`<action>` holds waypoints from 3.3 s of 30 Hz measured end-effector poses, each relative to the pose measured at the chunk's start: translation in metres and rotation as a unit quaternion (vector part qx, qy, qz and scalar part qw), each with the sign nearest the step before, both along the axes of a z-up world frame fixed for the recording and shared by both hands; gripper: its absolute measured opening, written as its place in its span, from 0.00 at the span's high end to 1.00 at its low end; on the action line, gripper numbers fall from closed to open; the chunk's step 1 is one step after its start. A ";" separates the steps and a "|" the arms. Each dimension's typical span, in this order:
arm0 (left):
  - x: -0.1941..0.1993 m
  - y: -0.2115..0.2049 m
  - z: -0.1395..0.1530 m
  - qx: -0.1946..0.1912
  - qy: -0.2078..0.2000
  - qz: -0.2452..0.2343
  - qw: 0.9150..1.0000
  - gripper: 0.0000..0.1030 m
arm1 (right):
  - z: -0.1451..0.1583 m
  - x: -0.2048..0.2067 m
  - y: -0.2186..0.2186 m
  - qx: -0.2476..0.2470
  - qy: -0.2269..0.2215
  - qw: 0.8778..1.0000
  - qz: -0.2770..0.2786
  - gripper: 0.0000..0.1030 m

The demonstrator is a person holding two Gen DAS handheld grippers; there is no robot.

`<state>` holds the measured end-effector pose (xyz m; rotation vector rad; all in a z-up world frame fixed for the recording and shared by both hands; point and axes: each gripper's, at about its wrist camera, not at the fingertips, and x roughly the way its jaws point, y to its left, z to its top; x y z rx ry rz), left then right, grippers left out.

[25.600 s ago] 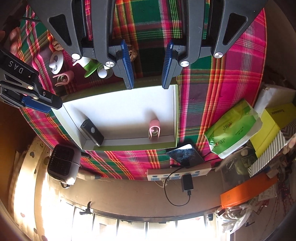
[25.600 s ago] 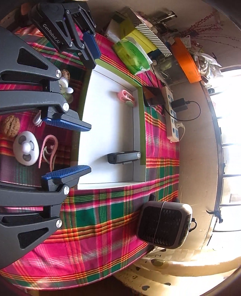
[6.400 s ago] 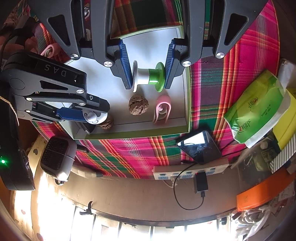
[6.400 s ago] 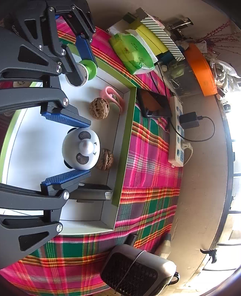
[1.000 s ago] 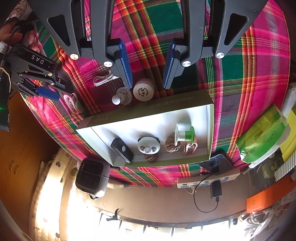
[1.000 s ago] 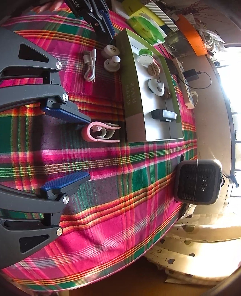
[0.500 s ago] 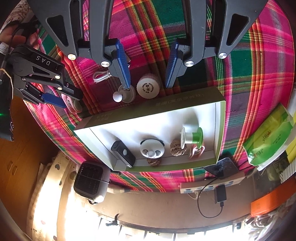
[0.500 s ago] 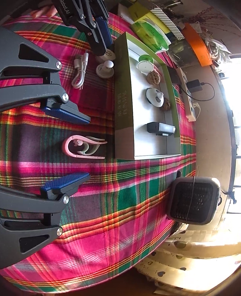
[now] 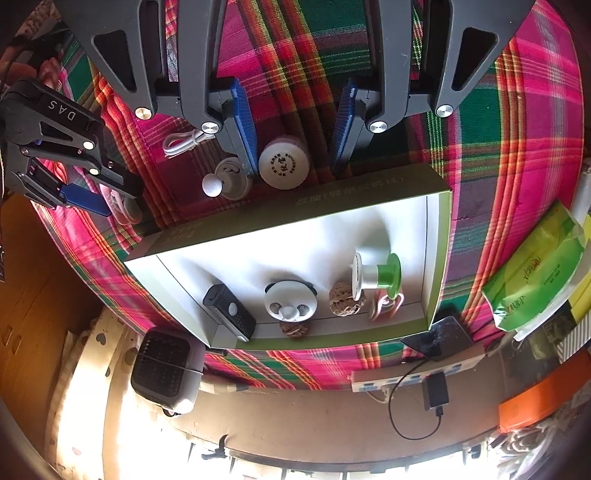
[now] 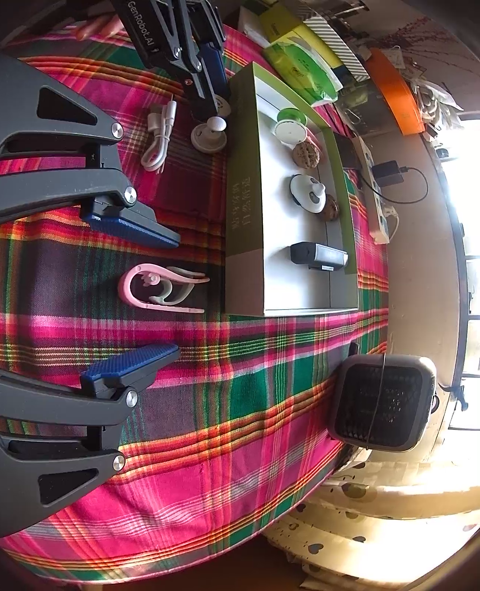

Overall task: Organize objects
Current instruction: 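Close the right gripper on the pink clip while the left approaches the white round case, then close the left gripper on the white round case while the right holds the pink clip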

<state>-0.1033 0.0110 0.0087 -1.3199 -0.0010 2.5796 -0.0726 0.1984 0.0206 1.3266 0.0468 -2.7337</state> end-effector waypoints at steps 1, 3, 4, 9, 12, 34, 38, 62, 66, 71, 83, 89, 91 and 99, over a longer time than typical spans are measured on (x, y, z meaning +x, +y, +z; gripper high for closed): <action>0.000 0.000 0.000 -0.001 0.002 0.000 1.000 0.64 | 0.000 0.000 0.000 -0.001 0.000 1.000 0.000 0.47; -0.001 0.000 0.000 0.002 0.001 0.001 1.000 0.64 | 0.000 0.000 0.001 -0.003 0.000 1.000 -0.001 0.47; -0.002 0.000 0.000 0.003 0.001 0.002 1.000 0.64 | 0.000 0.000 0.001 -0.003 0.000 1.000 -0.001 0.48; -0.003 0.000 0.000 0.000 0.002 0.005 1.000 0.64 | 0.001 0.000 0.003 -0.005 0.002 1.000 -0.006 0.51; -0.002 0.001 0.000 -0.005 0.004 0.004 1.000 0.64 | 0.001 0.000 0.004 -0.005 0.002 1.000 -0.010 0.56; -0.003 -0.002 -0.001 -0.008 0.006 0.013 1.000 0.75 | 0.002 0.001 0.004 -0.001 0.004 1.000 -0.012 0.74; -0.002 -0.002 -0.001 -0.008 0.006 0.013 1.000 0.75 | 0.002 0.001 0.003 -0.001 0.004 1.000 -0.009 0.75; 0.005 -0.003 0.004 -0.014 0.019 0.023 0.999 0.75 | 0.002 0.006 -0.003 -0.009 0.009 1.000 0.004 0.76; 0.006 -0.004 0.004 -0.014 0.020 0.023 0.999 0.75 | 0.002 0.007 -0.004 -0.010 0.011 1.000 0.006 0.76; 0.009 -0.005 0.006 -0.013 0.023 0.025 0.999 0.75 | 0.003 0.009 -0.006 -0.011 0.013 1.000 0.010 0.76; 0.016 -0.006 0.015 -0.009 0.037 0.028 0.999 0.75 | 0.009 0.013 -0.011 -0.013 0.023 0.999 0.020 0.76; 0.019 -0.005 0.020 -0.008 0.044 0.026 0.999 0.75 | 0.014 0.015 -0.013 -0.018 0.031 0.999 0.027 0.76; 0.020 -0.004 0.022 -0.008 0.046 0.025 0.999 0.75 | 0.015 0.015 -0.014 -0.021 0.032 0.999 0.029 0.76; 0.022 -0.003 0.031 -0.006 0.055 0.023 0.998 0.75 | 0.027 0.015 -0.016 -0.036 0.040 0.998 0.041 0.76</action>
